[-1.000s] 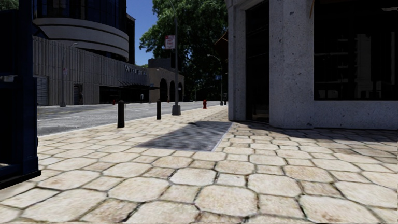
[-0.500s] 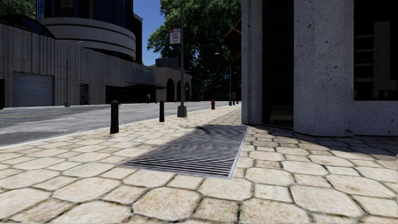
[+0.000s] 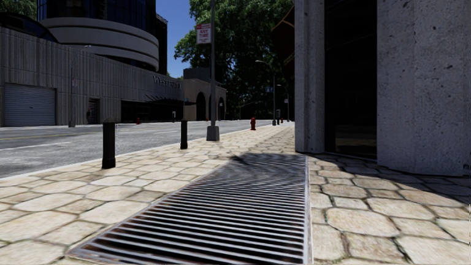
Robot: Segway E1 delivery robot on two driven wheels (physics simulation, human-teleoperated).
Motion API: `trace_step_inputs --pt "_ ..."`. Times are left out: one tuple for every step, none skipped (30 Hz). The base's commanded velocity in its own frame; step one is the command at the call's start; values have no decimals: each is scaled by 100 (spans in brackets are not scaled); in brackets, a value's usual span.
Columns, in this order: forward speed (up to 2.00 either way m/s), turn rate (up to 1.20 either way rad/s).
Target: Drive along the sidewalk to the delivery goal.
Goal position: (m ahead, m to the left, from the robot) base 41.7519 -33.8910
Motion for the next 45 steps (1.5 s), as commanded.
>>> trace_step_inputs --pt "200 0" --pt "200 0" --pt "200 0" --pt "200 0" --pt "200 0" --pt "200 0" --pt "200 0" --pt "200 0" --pt "200 0" --pt "200 0" --pt "200 0" --pt "200 0" --pt "200 0" --pt "200 0" --pt "200 0" --pt "200 0" --pt "200 0" --pt "200 0" --pt "200 0" --pt "200 0" --pt "200 0" --pt "200 0" --pt "200 0" --pt "200 0" --pt "200 0" --pt "200 0" --pt "200 0" --pt "200 0" --pt "200 0" --pt "200 0" --pt "200 0" --pt "200 0" --pt "200 0" --pt "200 0" --pt "200 0" --pt "200 0" --pt "200 0" --pt "200 0" --pt "200 0" --pt "200 0" --pt "200 0" --pt "200 0" --pt "200 0" --pt "200 0" --pt "200 0"
